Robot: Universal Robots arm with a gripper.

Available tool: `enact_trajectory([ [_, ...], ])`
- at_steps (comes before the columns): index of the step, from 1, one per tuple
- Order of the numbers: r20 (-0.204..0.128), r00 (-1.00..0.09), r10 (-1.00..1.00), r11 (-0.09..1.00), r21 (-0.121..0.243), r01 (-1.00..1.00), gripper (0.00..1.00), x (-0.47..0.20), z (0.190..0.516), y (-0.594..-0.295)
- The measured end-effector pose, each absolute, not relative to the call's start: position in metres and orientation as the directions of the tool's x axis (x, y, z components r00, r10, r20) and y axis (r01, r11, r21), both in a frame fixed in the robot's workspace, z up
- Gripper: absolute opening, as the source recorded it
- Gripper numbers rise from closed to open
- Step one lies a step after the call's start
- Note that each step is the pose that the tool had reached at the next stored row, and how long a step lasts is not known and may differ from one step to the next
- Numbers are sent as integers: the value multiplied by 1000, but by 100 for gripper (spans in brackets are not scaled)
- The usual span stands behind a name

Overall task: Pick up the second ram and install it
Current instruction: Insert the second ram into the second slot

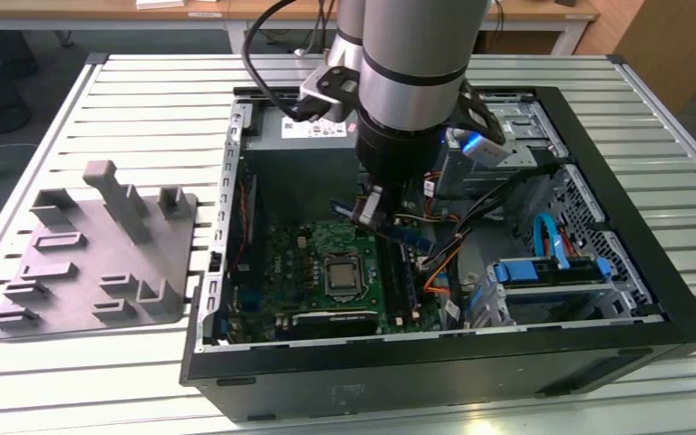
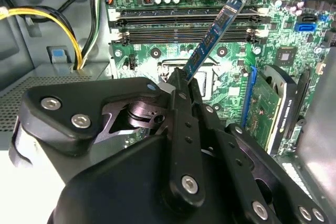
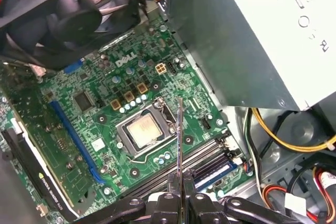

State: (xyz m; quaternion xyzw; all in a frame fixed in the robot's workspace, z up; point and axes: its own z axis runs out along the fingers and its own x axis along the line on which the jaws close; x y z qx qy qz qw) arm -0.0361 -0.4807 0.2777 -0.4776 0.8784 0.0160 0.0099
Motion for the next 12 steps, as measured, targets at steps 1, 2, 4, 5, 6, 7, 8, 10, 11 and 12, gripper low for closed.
enact_trajectory([
  [1,-33,-550,-835,550,19,-835,14,-36,278,-481],
  [2,-33,-556,-830,556,19,-831,14,-36,278,-481],
  [4,-33,-570,-821,569,19,-822,14,-36,278,-481],
  [5,-33,-576,-817,576,19,-817,14,-36,278,-481],
  [6,-33,-582,-812,582,19,-813,14,-36,278,-481],
  [7,-33,-588,-808,588,19,-809,14,-36,278,-481],
  [8,-33,-594,-804,594,19,-804,14,-36,278,-481],
  [10,-33,-606,-795,606,19,-795,14,-36,278,-481],
  [11,-33,-612,-790,612,19,-791,14,-36,278,-481],
  [12,-33,-618,-786,618,19,-786,14,-36,278,-481],
])
